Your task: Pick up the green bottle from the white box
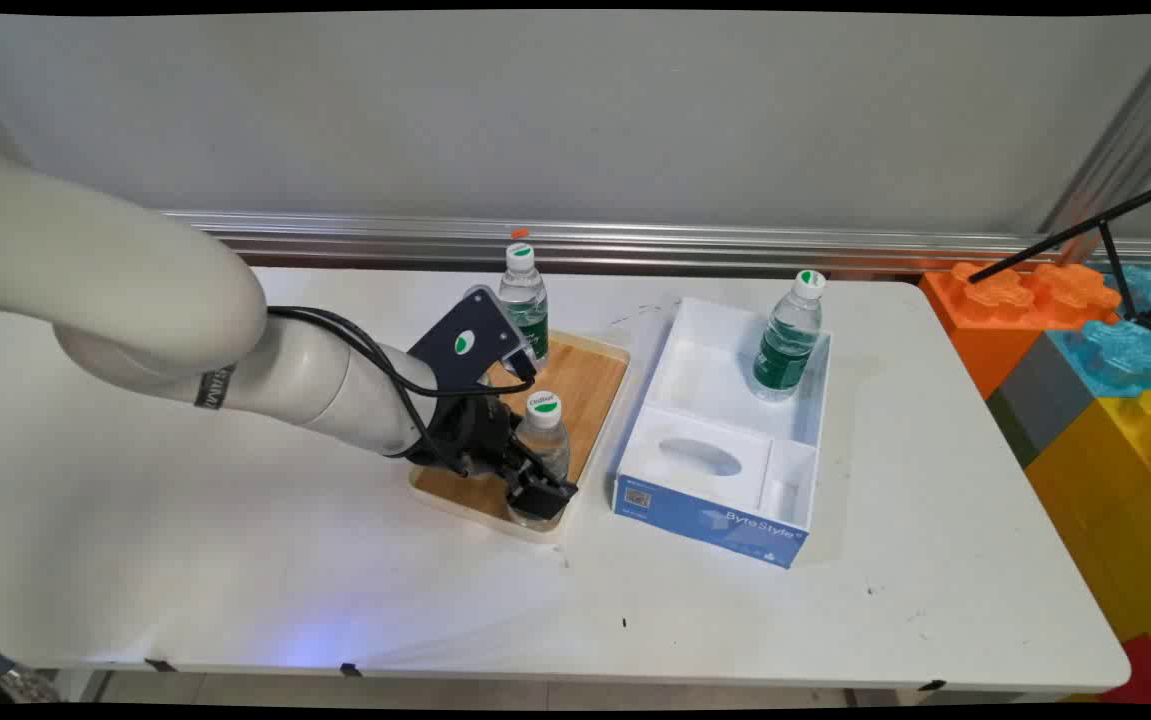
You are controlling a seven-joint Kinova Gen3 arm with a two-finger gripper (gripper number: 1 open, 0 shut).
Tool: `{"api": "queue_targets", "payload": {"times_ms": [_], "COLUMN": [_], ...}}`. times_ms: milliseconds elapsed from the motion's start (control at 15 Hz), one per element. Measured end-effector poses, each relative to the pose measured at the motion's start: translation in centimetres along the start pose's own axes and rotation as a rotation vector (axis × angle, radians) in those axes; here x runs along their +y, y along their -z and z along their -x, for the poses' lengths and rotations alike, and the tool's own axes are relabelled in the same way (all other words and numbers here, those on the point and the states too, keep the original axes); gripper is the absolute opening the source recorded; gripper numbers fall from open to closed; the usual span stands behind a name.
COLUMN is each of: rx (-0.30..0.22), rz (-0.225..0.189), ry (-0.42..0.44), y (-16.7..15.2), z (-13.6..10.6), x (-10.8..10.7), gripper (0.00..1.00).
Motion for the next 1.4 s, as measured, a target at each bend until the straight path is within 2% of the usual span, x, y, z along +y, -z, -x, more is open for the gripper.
{"api": "queue_targets", "payload": {"times_ms": [400, 867, 1067, 1400], "rx": [-0.005, -0.005, 0.000, 0.018], "rz": [0.016, 0.032, 0.032, 0.028], "ry": [-0.024, -0.050, -0.059, -0.081], "y": [1.1, 3.5, 4.4, 6.1], "z": [0.0, -1.6, -2.7, -5.9], "x": [-0.1, 0.0, 0.0, 0.4], "gripper": [1.00, 1.00, 1.00, 1.00]}}
